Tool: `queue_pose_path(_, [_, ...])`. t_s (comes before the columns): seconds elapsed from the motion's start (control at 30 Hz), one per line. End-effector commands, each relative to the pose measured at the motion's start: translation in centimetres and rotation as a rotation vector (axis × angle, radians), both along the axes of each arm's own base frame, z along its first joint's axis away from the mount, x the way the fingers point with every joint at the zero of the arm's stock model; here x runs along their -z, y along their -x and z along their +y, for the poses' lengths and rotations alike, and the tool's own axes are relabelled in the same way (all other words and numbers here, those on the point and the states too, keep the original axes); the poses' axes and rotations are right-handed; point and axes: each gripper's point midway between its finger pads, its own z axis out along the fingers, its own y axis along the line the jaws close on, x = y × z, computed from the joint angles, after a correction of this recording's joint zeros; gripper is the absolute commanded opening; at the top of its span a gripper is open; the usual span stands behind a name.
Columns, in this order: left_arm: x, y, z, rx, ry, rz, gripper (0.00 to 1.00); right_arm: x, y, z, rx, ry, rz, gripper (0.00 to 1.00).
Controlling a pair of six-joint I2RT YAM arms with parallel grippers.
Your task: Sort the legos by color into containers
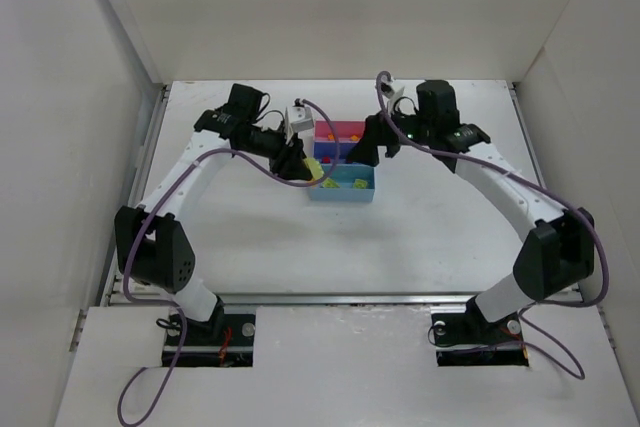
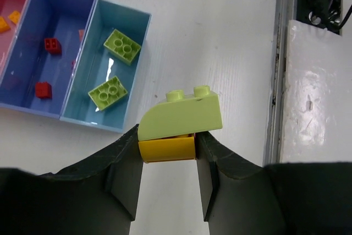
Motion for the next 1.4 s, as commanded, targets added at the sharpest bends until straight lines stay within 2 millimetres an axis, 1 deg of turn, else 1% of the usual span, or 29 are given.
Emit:
queue_pose_path(0.0, [-2.9,0.1,-1.6,0.073,0.092,-0.02,0.0,-4.0,4.6,3.7,-0.325,-0.202,-0.049,0.99])
queue_pose_path(0.03, [-3.4,0.5,-2.1,0.09,0.101,-0.02,0.0,-3.7,5.0,4.2,-0.355,-0.209,-0.032,0.99])
queue_pose_path(0.07, [-3.4,0.5,-2.5,0.103,0.101,-0.019,0.0,-4.1,5.3,4.7,-0.367,-0.214,-0.031,0.99])
queue_pose_path(0.13, [-4.1,0.5,-3.6,0.118,0.102,-0.058,0.0,-3.7,4.0,5.1,-0.317,-0.21,0.015,0.99])
queue_pose_path(0.17, [-3.8,-0.2,-3.7,0.086,0.073,-0.072,0.0,-3.6,3.7,5.3,-0.31,-0.215,0.038,0.99])
queue_pose_path(0.2, [-3.8,-0.7,-3.7,0.049,0.063,-0.058,0.0,-4.1,3.7,5.6,-0.325,-0.231,0.053,0.99])
queue_pose_path(0.23, [-3.9,-1.3,-3.7,0.039,0.061,-0.088,0.0,-3.4,2.9,5.5,-0.292,-0.239,0.119,0.99])
queue_pose_path(0.33, [-3.5,-1.9,-3.7,0.017,0.029,-0.113,0.0,-3.8,2.4,5.8,-0.294,-0.277,0.197,0.99])
queue_pose_path(0.37, [-3.5,-2.2,-3.6,0.007,0.022,-0.126,0.0,-3.2,2.4,6.0,-0.286,-0.285,0.264,0.99])
queue_pose_path(0.4, [-3.2,-2.9,-3.3,-0.022,-0.008,-0.148,0.0,-3.8,2.1,5.8,-0.271,-0.296,0.273,0.99])
queue_pose_path(0.43, [-2.7,-3.1,-3.4,-0.031,-0.026,-0.159,0.0,-3.4,1.7,5.6,-0.252,-0.299,0.303,0.98])
queue_pose_path(0.47, [-2.5,-3.2,-3.4,-0.04,-0.042,-0.178,0.0,-3.6,2.0,5.6,-0.26,-0.308,0.326,0.97])
queue_pose_path(0.5, [-3.1,-4.4,-2.9,-0.085,-0.066,-0.241,0.0,-3.3,2.0,5.7,-0.248,-0.313,0.364,0.94])
queue_pose_path(0.53, [-2.5,-4.5,-3.0,-0.093,-0.087,-0.249,0.0,-3.0,1.8,5.5,-0.242,-0.318,0.39,0.92])
queue_pose_path(0.57, [-2.9,-4.5,-3.2,-0.098,-0.093,-0.276,0.0,-3.4,1.8,5.5,-0.249,-0.325,0.394,0.92])
queue_pose_path(0.63, [-2.6,-5.0,-3.0,-0.116,-0.131,-0.305,0.0,-2.6,1.6,5.7,-0.253,-0.326,0.425,0.88])
queue_pose_path(0.67, [-2.3,-5.3,-2.8,-0.118,-0.144,-0.321,0.0,-3.0,1.7,5.8,-0.258,-0.334,0.433,0.88])
queue_pose_path(0.73, [-1.7,-5.2,-3.0,-0.115,-0.178,-0.341,0.0,-2.2,1.5,5.9,-0.244,-0.333,0.479,0.82])
queue_pose_path(0.77, [-1.7,-5.3,-2.8,-0.114,-0.183,-0.361,0.0,-2.6,1.6,5.9,-0.258,-0.338,0.473,0.81])
queue_pose_path(0.8, [-1.7,-5.0,-3.1,-0.105,-0.182,-0.362,0.0,-2.2,1.4,6.0,-0.251,-0.338,0.493,0.79])
queue_pose_path(0.87, [-1.5,-5.2,-3.0,-0.111,-0.187,-0.366,0.0,-2.2,1.2,6.1,-0.248,-0.34,0.5,0.77])
queue_pose_path(0.93, [-1.9,-5.3,-3.1,-0.113,-0.183,-0.374,0.0,-1.9,1.1,6.2,-0.243,-0.339,0.517,0.76])
queue_pose_path(1.0, [-1.8,-5.3,-3.1,-0.12,-0.18,-0.364,0.0,-1.9,1.1,6.2,-0.243,-0.339,0.517,0.66])
queue_pose_path(1.07, [-2.0,-5.4,-3.2,-0.121,-0.176,-0.372,0.0,-1.9,1.1,6.2,-0.243,-0.339,0.517,0.61])
queue_pose_path(1.1, [-2.0,-5.2,-3.3,-0.12,-0.166,-0.36,0.0,-1.4,0.9,6.3,-0.24,-0.336,0.529,0.6])
queue_pose_path(1.2, [-2.4,-5.2,-3.5,-0.121,-0.152,-0.354,0.0,-1.0,0.8,6.3,-0.234,-0.335,0.546,0.6])
queue_pose_path(1.3, [-2.8,-5.3,-3.6,-0.122,-0.147,-0.362,0.0,-1.0,0.8,6.3,-0.234,-0.335,0.546,0.57])
queue_pose_path(1.33, [-2.8,-5.3,-3.6,-0.122,-0.147,-0.362,0.0,-1.0,0.8,6.3,-0.234,-0.335,0.546,0.6])
queue_pose_path(1.37, [-2.8,-5.3,-3.6,-0.122,-0.147,-0.362,0.0,-0.9,0.7,6.3,-0.224,-0.333,0.543,0.69])
